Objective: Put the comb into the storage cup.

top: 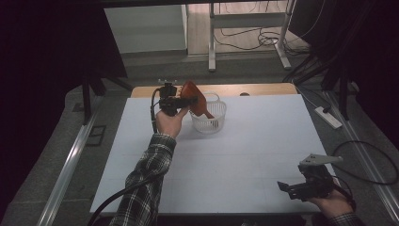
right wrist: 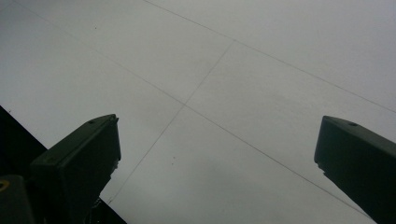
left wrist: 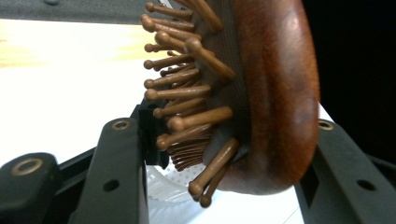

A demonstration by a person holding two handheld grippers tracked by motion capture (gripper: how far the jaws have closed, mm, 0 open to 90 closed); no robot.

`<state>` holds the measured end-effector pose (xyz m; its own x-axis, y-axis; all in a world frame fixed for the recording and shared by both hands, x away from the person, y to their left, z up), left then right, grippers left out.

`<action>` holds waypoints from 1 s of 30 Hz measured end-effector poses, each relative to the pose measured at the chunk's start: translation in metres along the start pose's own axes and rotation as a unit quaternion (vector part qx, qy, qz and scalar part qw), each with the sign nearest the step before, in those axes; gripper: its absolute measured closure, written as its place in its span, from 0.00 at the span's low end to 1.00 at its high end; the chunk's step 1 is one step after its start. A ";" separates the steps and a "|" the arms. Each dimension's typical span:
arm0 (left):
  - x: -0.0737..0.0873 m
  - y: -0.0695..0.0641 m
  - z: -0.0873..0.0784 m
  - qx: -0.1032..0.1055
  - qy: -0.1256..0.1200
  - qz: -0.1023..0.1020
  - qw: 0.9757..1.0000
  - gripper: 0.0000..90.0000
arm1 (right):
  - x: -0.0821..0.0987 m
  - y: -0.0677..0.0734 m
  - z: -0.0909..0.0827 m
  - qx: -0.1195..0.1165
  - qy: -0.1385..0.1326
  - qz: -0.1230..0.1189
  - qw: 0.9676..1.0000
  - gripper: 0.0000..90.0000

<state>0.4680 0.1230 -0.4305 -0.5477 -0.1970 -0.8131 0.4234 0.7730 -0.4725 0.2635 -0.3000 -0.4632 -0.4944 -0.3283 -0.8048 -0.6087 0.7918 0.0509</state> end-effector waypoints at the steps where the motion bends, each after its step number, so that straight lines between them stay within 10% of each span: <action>1: 0.001 0.000 0.000 -0.001 0.000 -0.002 1.000 0.59 | 0.000 0.000 0.000 0.000 0.000 0.000 1.000 0.00; 19: 0.008 0.007 0.005 0.013 0.002 -0.027 1.000 0.56 | 0.000 0.001 0.001 -0.002 0.001 -0.001 1.000 0.01; 30: 0.014 0.013 0.005 -0.014 0.009 -0.017 1.000 0.49 | 0.000 0.001 0.002 -0.003 0.005 -0.003 1.000 0.01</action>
<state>0.4692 0.1273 -0.4491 -0.5748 -0.2133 -0.7900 0.3836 0.7825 -0.4904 0.2641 -0.2985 -0.4640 -0.4968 -0.3376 -0.7995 -0.6157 0.7864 0.0505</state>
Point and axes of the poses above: each handheld gripper's, and its own axes: z roughly forward along the jaws, x roughly out of its underside, y roughly to its left, the point moved 2 cm from there along z, roughly forward along the jaws, and after that the axes turned 13 degrees about -y, right-handed, at the moved point
